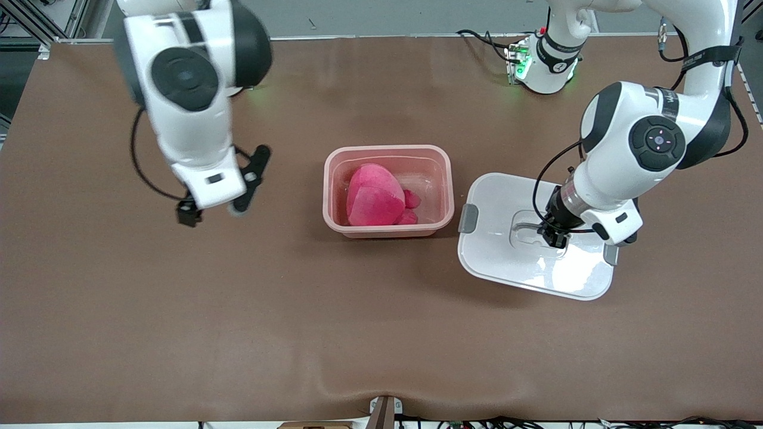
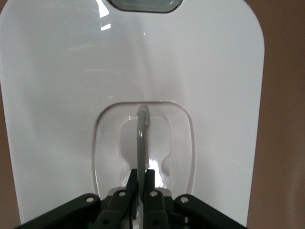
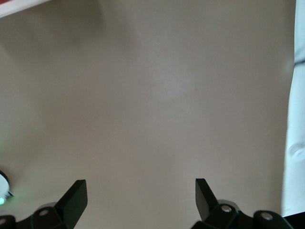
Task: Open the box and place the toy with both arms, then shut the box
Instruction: 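Place the lid onto the box with the left gripper while the right gripper withdraws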
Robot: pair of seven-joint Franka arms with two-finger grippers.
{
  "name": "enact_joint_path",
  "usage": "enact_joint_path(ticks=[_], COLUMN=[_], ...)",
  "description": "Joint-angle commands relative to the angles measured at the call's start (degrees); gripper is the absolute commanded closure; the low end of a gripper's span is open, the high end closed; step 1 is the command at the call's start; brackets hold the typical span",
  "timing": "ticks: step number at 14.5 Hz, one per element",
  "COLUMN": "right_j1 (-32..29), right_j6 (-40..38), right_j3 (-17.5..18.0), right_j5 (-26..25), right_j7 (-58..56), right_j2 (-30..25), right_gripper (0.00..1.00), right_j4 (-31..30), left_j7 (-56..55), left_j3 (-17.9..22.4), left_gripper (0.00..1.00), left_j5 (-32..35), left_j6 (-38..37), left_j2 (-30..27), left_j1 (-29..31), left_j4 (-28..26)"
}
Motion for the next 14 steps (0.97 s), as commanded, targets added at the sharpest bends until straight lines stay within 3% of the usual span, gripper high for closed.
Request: enact_joint_path(ticks=[1, 5, 8, 11, 14], right_j1=[-7.95, -16.32, -21.94, -24.06, -24.24], right_j6=[0.13, 0.57, 3.02, 3.73, 3.46], right_j3=[1.24, 1.24, 1.24, 1.24, 1.24], right_j5=[5.13, 8.67, 13.31, 13.68, 13.77], right_j7=[3.64, 10.05, 16.63, 23.83, 33.85], right_j2=[-1.7, -4.06, -10.99, -15.93, -18.48], right_gripper=[0.0, 0.0, 0.0, 0.0, 0.0], right_j4=[-1.26, -2.57, -10.02, -16.01, -17.95], left_j7=[-3.89, -10.47, -16.89, -21.55, -26.39], left_j3=[-1.69, -5.38, -6.62, -6.53, -6.53], left_gripper=[1.0, 1.0, 1.0, 1.0, 1.0], left_j5=[-0.06, 0.11, 0.82, 0.9, 0.99], left_j6=[-0.18, 0.26, 0.96, 1.05, 1.22], left_j2=[-0.52, -0.52, -0.17, 0.97, 1.58], left_j1=[-0.69, -0.96, -3.76, -6.49, -9.65], left_j4=[0.04, 0.39, 1.0, 2.23, 3.03])
